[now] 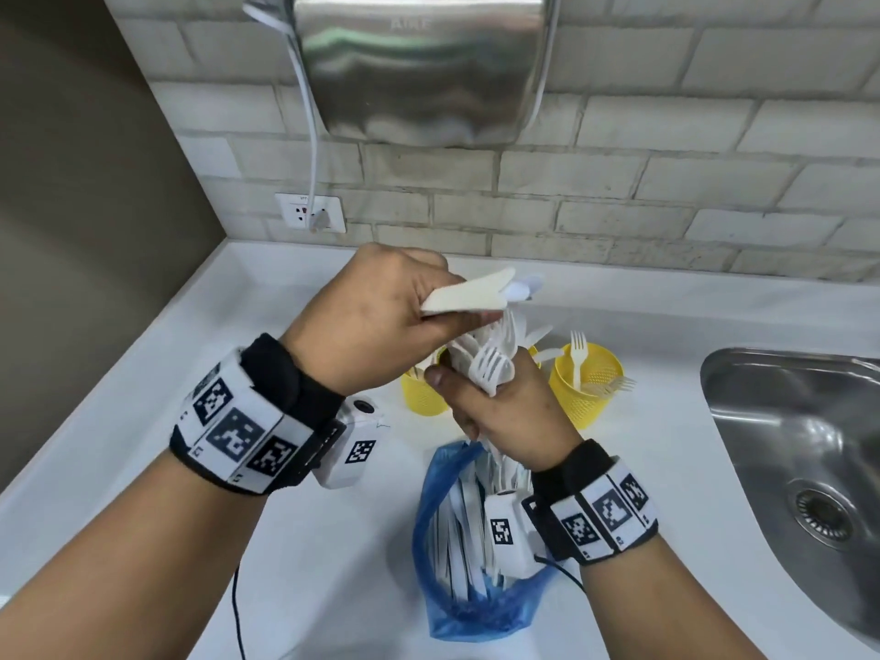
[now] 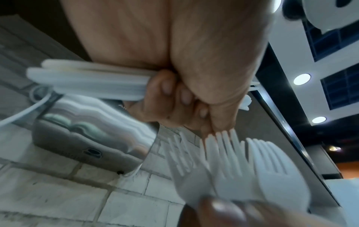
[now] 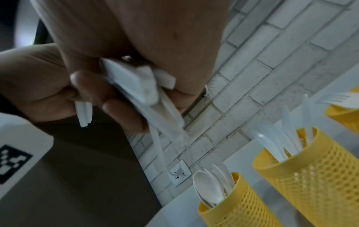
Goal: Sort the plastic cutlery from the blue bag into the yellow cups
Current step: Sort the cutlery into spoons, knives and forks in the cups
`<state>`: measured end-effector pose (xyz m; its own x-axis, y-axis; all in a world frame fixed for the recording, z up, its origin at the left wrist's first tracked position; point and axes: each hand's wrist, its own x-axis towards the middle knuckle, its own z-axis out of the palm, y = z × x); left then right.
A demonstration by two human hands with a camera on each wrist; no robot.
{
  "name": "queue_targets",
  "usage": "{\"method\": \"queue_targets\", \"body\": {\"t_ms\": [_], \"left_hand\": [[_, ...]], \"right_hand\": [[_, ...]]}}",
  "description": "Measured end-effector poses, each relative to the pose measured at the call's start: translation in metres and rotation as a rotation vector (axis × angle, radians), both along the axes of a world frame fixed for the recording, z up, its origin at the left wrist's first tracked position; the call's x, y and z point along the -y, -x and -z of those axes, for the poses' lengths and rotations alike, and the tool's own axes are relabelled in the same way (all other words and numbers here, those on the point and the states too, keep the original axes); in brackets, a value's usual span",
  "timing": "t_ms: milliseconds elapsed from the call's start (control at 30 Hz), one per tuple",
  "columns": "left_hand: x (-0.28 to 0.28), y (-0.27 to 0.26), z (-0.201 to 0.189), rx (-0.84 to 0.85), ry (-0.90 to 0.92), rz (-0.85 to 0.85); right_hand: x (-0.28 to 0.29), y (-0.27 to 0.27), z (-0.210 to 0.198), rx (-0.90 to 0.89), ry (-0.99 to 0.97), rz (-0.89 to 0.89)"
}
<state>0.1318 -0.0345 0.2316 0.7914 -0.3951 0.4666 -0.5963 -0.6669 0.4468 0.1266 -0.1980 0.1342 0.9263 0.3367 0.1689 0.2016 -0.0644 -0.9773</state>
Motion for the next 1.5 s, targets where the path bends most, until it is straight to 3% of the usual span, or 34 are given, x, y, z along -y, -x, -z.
{"method": "queue_targets", "body": {"t_ms": [67,100,200,300,400,467,600,733,867,1000,1133,1367,1500], "left_hand": [[-0.002,-0.002,0.006,-0.032,0.048,-0.063],[-0.006,-0.004,0.011,-0.124,0.168,-0.126],[-0.01,-0.005,0.034,-0.546,0.76,-0.234],[0.006,0.002,0.07,-0.978,1.006,-0.273],[0.025,0.01,0.09,-1.269,1.131,-0.146],[0.036,0.007,0.09,-1.329,1.247,-0.025],[0.047,-0.002,0.086,-1.333,1.403,0.082],[0.053,-0.007,0.094,-1.339,1.437,0.108],[0.069,-0.008,0.105,-1.272,1.266,-0.008],[0.073,-0.011,0.113,-1.271,1.068,-0.095],[0.07,-0.027,0.114,-0.965,0.861,-0.278],[0.079,-0.08,0.111,-0.807,1.135,-0.227],[0.095,-0.107,0.123,-0.717,1.108,-0.132]], "right_hand": [[0.0,-0.002,0.002,-0.043,-0.067,0.085],[0.002,-0.004,-0.001,-0.048,-0.11,0.137],[0.009,-0.008,-0.014,0.085,-0.192,0.278],[0.009,-0.007,-0.028,0.213,-0.329,0.34],[0.002,-0.003,-0.03,0.312,-0.361,0.387],[-0.001,-0.002,-0.024,0.318,-0.282,0.397],[0.002,-0.003,-0.006,0.308,-0.212,0.413],[0.007,-0.001,0.004,0.253,-0.263,0.466],[0.013,-0.008,0.007,0.166,-0.277,0.474],[0.032,-0.034,0.008,-0.009,-0.332,0.604],[0.075,-0.063,0.017,-0.138,-0.471,0.705],[0.142,-0.09,0.02,-0.123,-0.671,0.781],[0.157,-0.1,0.021,-0.083,-0.659,0.829]]}}
